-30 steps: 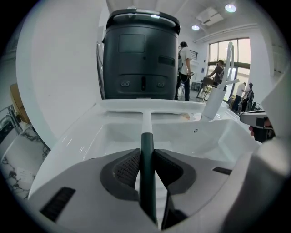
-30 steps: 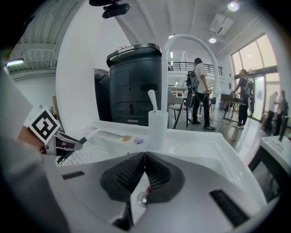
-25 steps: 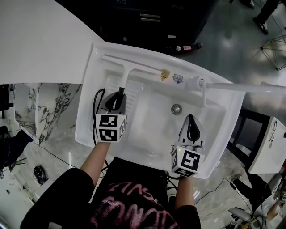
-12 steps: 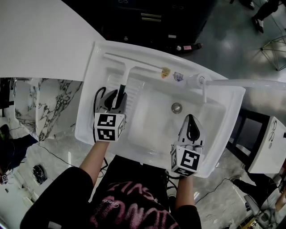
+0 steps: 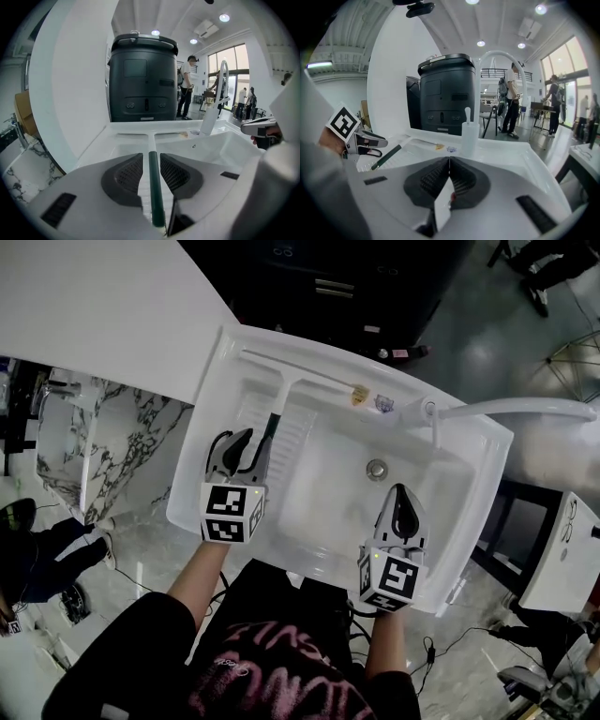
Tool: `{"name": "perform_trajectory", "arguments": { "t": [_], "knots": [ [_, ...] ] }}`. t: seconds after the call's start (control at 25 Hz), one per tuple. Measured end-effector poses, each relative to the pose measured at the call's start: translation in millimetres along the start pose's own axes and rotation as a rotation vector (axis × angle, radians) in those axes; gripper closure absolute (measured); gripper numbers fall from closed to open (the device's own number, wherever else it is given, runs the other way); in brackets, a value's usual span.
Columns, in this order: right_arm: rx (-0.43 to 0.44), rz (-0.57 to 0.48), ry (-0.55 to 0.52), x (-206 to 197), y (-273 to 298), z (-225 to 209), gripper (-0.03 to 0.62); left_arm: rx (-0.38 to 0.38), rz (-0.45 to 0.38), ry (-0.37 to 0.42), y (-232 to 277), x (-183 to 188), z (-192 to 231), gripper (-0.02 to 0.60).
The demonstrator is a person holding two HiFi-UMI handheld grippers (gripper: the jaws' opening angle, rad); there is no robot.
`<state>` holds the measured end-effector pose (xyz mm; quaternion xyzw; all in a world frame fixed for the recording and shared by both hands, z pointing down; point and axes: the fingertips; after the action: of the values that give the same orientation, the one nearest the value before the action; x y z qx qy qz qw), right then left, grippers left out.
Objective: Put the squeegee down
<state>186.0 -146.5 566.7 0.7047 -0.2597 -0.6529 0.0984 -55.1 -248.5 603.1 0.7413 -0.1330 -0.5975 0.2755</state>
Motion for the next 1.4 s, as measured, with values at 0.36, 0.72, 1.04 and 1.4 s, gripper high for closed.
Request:
{"name": "perform_trajectory", "arguments": {
  "t": [0.36,0.72,1.04,1.4],
  "knots": [
    [0.007,-0.050,-0.014,16.9,-22.7,25.3,0.574,0.018,-0.088,-0.024,-42.1,15.6,19.2,0.518],
    [0.006,-0.114,-0.026,41.0,-48.8,44.9,0.574,0.041,-0.187,-0.060,-83.8,37.6,38.4,0.561],
    [0.000,-0.179,-0.053,62.4,-68.1,60.6,0.574,0.055,-0.247,-0.075,-111.3,52.2,50.1,0.571],
    [-0.019,-0.253,-0.078,95.8,-85.5,63.7,0.574,0.045,-0.327,-0.075,-131.1,88.2,57.3,0.571]
  ]
}}
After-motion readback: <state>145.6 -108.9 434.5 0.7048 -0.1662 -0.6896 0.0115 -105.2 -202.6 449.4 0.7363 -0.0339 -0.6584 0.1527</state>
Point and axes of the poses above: the fingertips, and each gripper's own axes: y forward along the fingers, z to its left, x out of its top, and after that the axes turned 15 degrees about x, right-handed
